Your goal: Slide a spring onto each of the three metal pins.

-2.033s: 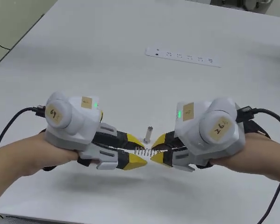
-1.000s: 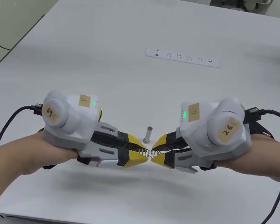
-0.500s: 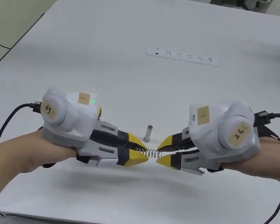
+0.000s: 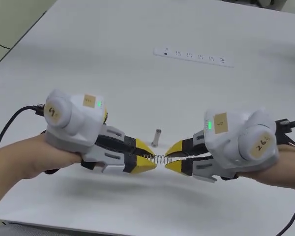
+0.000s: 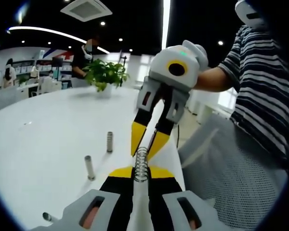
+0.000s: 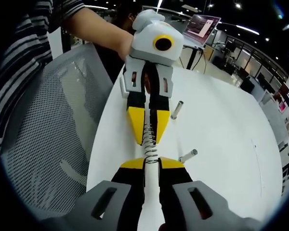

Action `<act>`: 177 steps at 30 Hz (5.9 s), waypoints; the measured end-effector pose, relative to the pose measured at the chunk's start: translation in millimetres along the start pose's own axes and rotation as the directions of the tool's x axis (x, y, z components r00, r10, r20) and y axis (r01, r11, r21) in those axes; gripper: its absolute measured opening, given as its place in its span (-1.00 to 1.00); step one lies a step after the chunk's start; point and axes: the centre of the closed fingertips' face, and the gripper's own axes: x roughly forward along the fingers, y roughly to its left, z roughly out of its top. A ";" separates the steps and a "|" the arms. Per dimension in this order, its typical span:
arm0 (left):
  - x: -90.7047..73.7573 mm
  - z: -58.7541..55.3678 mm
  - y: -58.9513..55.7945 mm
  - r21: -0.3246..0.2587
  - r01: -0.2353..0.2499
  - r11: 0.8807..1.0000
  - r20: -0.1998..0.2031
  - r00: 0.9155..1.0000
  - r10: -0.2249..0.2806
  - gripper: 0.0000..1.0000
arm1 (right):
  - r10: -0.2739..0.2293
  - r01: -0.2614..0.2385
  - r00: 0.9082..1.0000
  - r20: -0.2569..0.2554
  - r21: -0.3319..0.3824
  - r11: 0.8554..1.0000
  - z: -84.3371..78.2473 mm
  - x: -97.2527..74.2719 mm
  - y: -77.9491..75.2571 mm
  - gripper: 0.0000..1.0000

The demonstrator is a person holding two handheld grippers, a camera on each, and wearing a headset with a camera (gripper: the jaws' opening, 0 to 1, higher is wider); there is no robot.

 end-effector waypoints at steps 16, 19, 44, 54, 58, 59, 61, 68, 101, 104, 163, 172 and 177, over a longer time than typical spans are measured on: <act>1.0 -2.9 1.4 0.027 -0.016 1.000 -0.019 1.000 0.017 -0.95 | 0.013 -0.012 0.994 0.107 -0.007 1.000 36.9 -12.9 -2.0 -0.87; 2.2 -3.0 1.0 0.035 -0.017 0.999 -0.023 1.000 0.017 -0.95 | 0.017 -0.017 0.993 0.116 -0.006 1.000 40.7 -11.8 -1.9 -0.87; 5.0 3.0 -3.0 0.056 -0.008 0.998 -0.038 0.999 0.010 -0.93 | 0.010 -0.012 0.976 0.218 0.008 1.000 64.9 -8.9 -0.2 -0.87; 5.4 4.5 -3.9 0.033 -0.012 0.999 -0.030 0.999 0.013 -0.88 | 0.014 -0.013 0.979 0.204 -0.010 1.000 65.9 -9.2 1.5 -0.87; 4.6 3.7 -4.2 0.029 -0.016 0.999 -0.033 0.999 0.017 -0.82 | 0.009 -0.008 0.978 0.206 -0.007 1.000 66.5 -9.9 0.2 -0.87; 4.3 3.0 -4.6 0.024 -0.015 1.000 -0.035 0.999 0.016 -0.81 | 0.008 -0.007 0.979 0.205 -0.006 1.000 66.3 -9.9 -0.1 -0.87; 3.9 2.6 -5.1 0.018 -0.015 1.000 -0.034 0.999 0.015 -0.79 | 0.009 -0.008 0.980 0.201 -0.007 1.000 65.7 -9.6 0.1 -0.87; 1.4 2.6 -3.9 0.009 -0.025 1.000 -0.027 0.999 0.025 -0.75 | 0.000 0.001 0.981 0.195 -0.005 1.000 63.7 -9.7 -1.3 -0.87; -25.3 -15.3 0.8 -0.067 -0.072 0.995 -0.055 0.996 0.068 -0.44 | -0.063 0.057 0.982 0.179 0.038 0.998 52.3 -10.9 -15.4 -0.86; -30.2 -17.6 1.9 -0.067 -0.082 0.994 -0.059 0.995 0.078 -0.41 | -0.065 0.059 0.982 0.176 0.038 0.998 51.0 -10.6 -15.6 -0.86; -121.6 -45.0 59.4 -0.192 -0.420 0.887 -0.015 0.905 0.425 0.96 | -0.141 0.131 0.984 0.112 0.092 0.987 29.8 -6.9 -50.8 -0.86; -122.6 -46.4 58.2 -0.196 -0.423 0.885 -0.014 0.903 0.429 0.96 | -0.211 0.196 0.972 0.099 0.149 0.969 23.5 -8.6 -74.3 -0.86; -122.9 -46.8 57.9 -0.198 -0.426 0.883 -0.012 0.902 0.432 0.96 | -0.229 0.206 0.968 0.104 0.190 0.960 22.5 -8.0 -82.6 -0.86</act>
